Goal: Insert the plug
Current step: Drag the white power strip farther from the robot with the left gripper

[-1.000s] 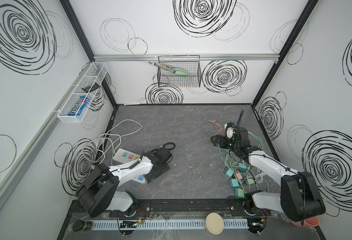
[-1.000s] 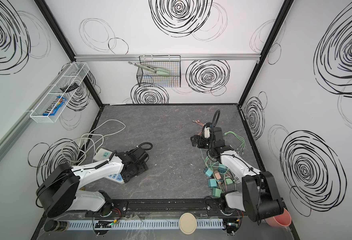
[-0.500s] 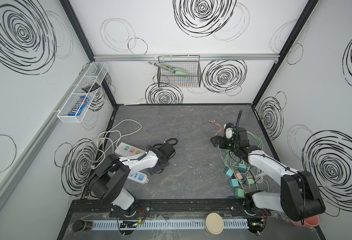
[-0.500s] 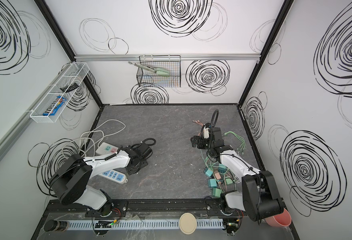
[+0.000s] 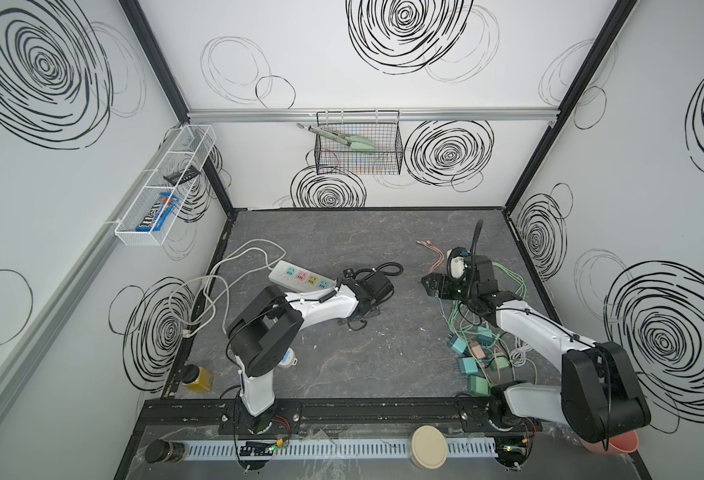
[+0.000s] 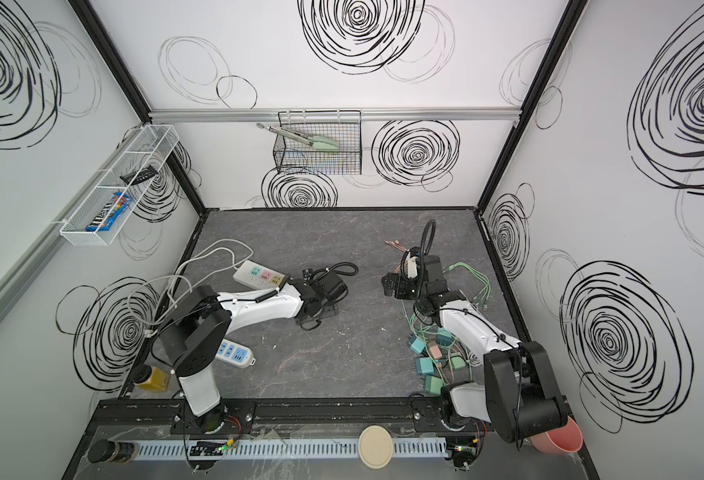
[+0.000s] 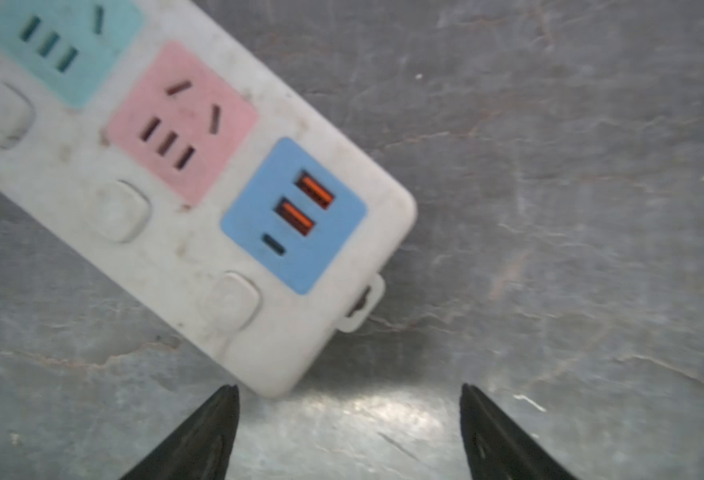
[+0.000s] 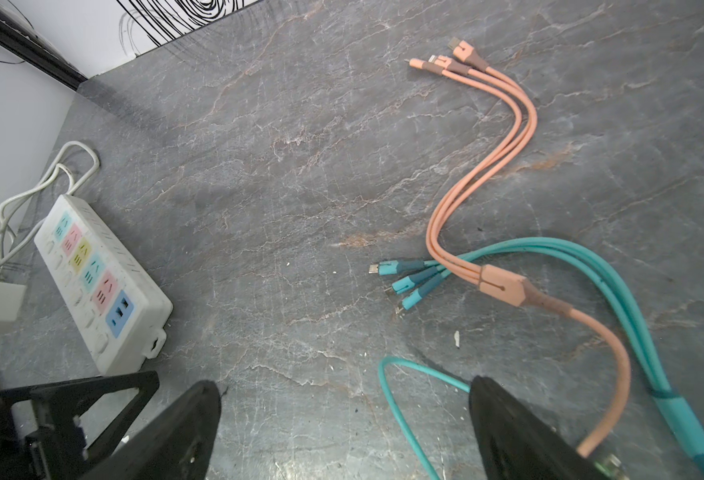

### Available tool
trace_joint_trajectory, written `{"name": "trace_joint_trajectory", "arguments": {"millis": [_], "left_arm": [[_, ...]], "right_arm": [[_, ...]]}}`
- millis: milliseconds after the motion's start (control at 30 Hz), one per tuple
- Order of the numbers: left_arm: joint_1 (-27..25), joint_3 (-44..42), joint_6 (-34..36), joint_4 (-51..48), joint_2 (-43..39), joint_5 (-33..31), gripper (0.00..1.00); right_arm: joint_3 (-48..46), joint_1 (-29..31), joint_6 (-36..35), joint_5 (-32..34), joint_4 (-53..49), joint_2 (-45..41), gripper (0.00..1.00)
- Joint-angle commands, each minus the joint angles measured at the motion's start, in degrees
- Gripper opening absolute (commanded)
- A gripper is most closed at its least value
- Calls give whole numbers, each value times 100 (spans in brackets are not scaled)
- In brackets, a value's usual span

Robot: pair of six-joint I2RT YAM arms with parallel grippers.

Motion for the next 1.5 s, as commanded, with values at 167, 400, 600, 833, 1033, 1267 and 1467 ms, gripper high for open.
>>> {"name": "trace_joint_trajectory", "arguments": {"millis": [167,400,600,833,1033,1267,1467], "left_arm": [[1022,-221,1473,189,-1526,-188,96],[2981,-990,2254,1436,-2387,277,96],[4385,-970,2720,2310,-1976,1023,96],[5645,-597,2608,2812,-830,2463,96],[6081,-595,2518,3250,-204,3353,96],[6124,-502,2614,3531,294,3862,96],[6017,-589,2596,3725,486,4098,96]], "right_arm": [[180,43,-58,18,-74,-110,97],[549,167,-67,-353,-115,-99,97],[572,454,-1,-606,-110,-164,97],[406,885,185,-485,-120,-286,97],[351,1016,240,-379,-172,-382,97],[447,1055,129,-280,-320,-386,97],[471,1068,76,-236,-339,-357,97]]}}
